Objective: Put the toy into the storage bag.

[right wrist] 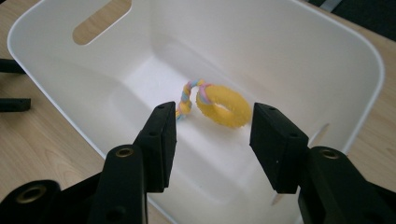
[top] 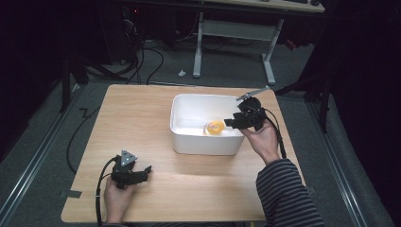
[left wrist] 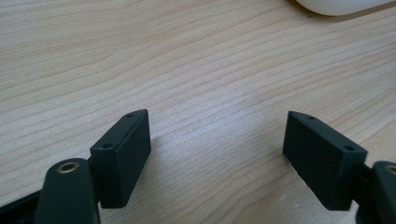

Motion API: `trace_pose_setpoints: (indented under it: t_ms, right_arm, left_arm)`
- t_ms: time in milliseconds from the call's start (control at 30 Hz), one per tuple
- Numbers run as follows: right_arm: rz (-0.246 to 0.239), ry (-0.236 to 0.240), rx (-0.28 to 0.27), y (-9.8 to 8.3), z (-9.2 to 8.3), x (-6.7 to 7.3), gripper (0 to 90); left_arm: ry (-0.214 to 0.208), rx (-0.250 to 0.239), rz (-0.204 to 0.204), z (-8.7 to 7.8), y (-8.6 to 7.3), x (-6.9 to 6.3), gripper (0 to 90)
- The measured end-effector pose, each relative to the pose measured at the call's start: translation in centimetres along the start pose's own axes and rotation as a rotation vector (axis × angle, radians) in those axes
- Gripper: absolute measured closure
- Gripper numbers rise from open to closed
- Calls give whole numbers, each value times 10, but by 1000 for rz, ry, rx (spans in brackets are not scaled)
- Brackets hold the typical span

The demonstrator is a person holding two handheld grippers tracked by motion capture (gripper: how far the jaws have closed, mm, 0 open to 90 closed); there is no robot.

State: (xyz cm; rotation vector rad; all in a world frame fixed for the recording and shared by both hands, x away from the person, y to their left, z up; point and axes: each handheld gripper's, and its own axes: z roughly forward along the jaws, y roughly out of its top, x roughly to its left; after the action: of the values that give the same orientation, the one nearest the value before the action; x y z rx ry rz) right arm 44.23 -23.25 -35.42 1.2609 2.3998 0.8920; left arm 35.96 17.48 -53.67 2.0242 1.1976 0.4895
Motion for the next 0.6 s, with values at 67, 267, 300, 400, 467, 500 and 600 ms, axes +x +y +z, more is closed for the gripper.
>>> trace_pose_setpoints:
  t_ms: [67,267,300,400,467,500,600]
  right_arm:
    - [1,-1,-27,-2,-6,0,513]
    - [17,-14,-70,-13,-25,-6,513]
    - [21,-14,-73,-14,-27,-6,513]
    - [24,-18,-91,-19,-34,-9,514]
    - [22,-22,-98,-22,-37,-11,514]
    - [27,-26,-100,-25,-40,-12,515]
    - [27,-27,-104,-26,-41,-14,514]
  left_arm:
    - [0,0,0,0,0,0,237]
    - [1,0,0,0,0,0,237]
    - [1,0,0,0,0,0,237]
    - [0,0,0,0,0,0,237]
    - [0,0,-1,0,0,0,237]
    - [0,0,-1,0,0,0,237]
    - [-1,0,-1,0,0,0,237]
